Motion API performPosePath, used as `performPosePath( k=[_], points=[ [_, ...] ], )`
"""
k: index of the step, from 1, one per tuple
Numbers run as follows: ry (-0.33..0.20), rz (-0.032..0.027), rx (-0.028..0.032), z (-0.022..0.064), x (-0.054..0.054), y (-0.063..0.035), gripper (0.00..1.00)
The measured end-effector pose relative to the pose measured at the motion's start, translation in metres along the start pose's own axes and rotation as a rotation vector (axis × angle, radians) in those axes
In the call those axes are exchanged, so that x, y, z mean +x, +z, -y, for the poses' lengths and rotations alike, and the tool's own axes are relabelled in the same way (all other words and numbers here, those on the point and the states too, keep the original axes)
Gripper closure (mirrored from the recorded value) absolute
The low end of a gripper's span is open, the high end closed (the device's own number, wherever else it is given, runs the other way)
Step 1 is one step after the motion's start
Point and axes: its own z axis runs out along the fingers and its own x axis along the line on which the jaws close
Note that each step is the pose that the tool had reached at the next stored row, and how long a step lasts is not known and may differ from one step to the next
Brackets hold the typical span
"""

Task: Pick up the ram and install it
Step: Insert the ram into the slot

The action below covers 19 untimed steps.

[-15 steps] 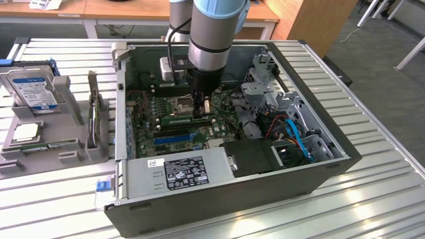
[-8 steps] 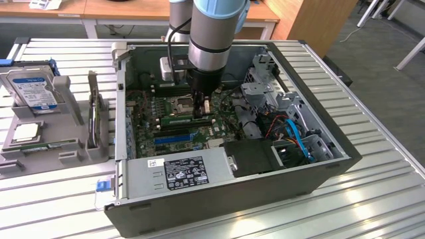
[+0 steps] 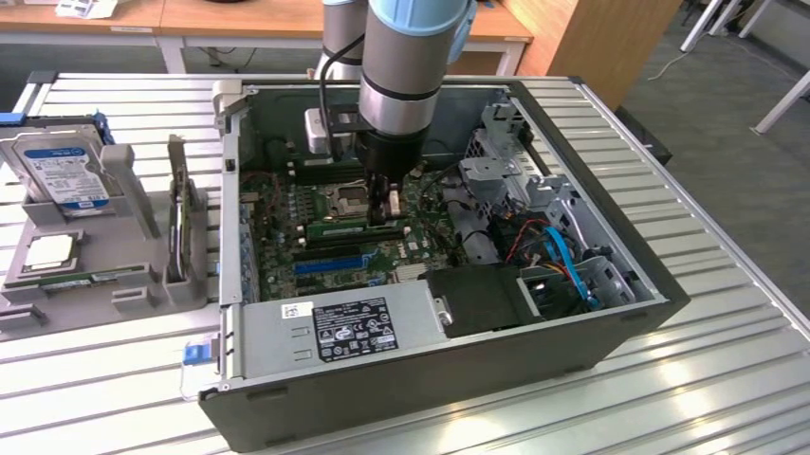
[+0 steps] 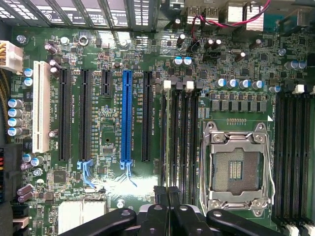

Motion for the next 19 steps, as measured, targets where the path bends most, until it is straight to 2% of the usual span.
performPosePath(
  k=[19],
  points=[
    [0.0,-0.0001,0.0,0.0,0.0001,0.0019,0.89]
  ],
)
